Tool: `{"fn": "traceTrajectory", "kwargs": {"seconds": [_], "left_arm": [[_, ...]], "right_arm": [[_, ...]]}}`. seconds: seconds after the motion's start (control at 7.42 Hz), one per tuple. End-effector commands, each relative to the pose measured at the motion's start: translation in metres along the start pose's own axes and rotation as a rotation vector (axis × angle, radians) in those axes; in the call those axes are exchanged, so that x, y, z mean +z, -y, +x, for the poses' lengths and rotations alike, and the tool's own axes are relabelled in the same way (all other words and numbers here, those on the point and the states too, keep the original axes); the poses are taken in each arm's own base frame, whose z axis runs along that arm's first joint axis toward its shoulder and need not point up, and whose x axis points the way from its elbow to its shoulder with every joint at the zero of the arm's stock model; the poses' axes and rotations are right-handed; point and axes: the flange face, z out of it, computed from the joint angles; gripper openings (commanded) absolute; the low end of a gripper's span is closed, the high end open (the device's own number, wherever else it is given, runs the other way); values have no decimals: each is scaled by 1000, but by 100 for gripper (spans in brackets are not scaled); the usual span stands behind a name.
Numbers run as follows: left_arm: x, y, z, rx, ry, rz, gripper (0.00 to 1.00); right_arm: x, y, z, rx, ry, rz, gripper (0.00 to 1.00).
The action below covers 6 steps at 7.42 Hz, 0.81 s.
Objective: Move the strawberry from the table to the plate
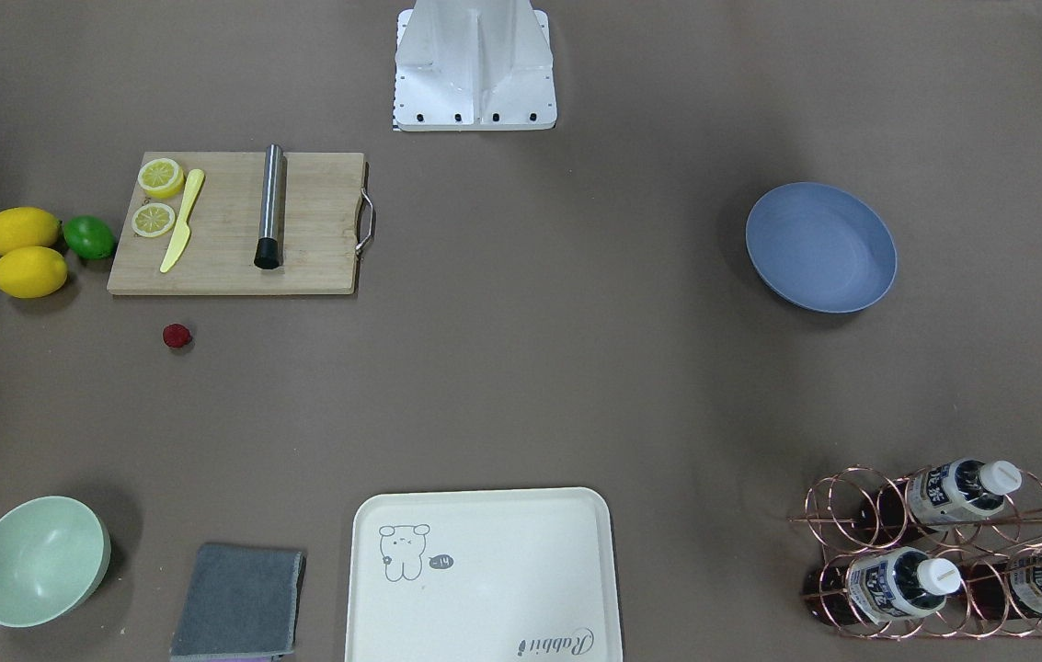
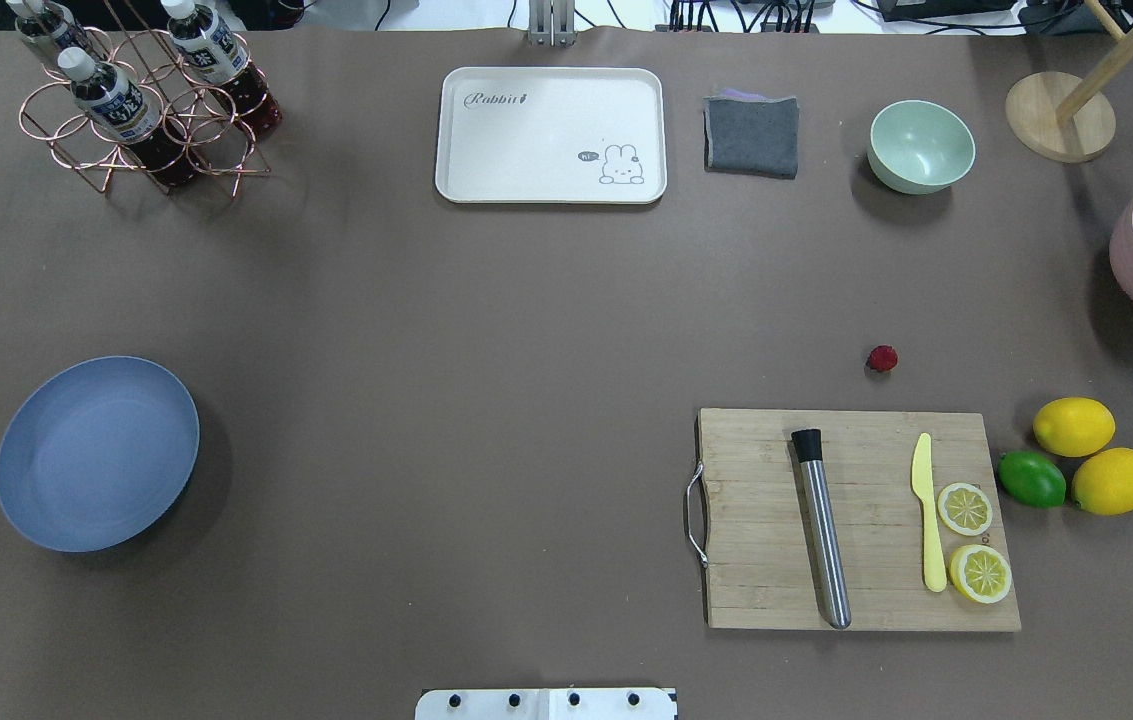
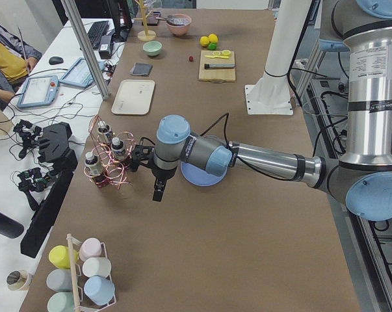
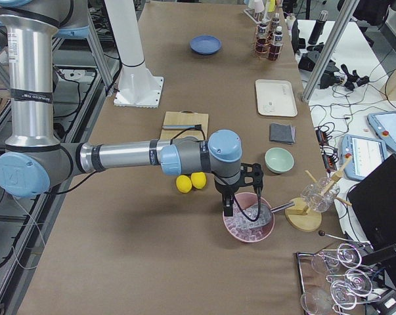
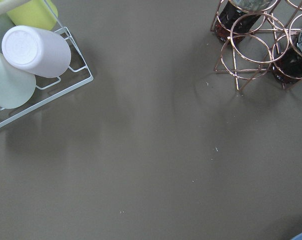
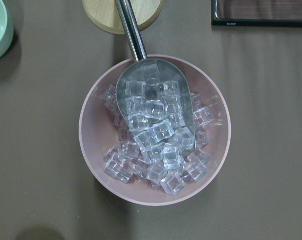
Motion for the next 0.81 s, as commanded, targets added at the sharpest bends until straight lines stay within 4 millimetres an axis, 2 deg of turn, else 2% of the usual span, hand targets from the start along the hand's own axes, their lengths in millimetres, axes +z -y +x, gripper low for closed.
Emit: {"fn": "traceTrajectory", "kwargs": {"seconds": [0.0,0.13,0.27,0.4,0.54,0.67], "left_arm": [[4,-6,-1,8,-4,0,98],[5,-8,1,17,-9,5,98],[9,-20,2,32,-20,8,98],[31,-36,22,21,-53,-35,98],[58,-52,53,-9,-83,-57,98],[88,-67,89,-20,-86,-56,98]], "right_arm": [[11,-29,12,-24,14,25,100],[14,-30,15,-23,15,23,100],[10,-28,11,-35,18,35,100],[10,-34,6,-51,74,44,100],[15,-40,8,-48,101,36,100],[15,-35,6,-51,102,39,100]]}}
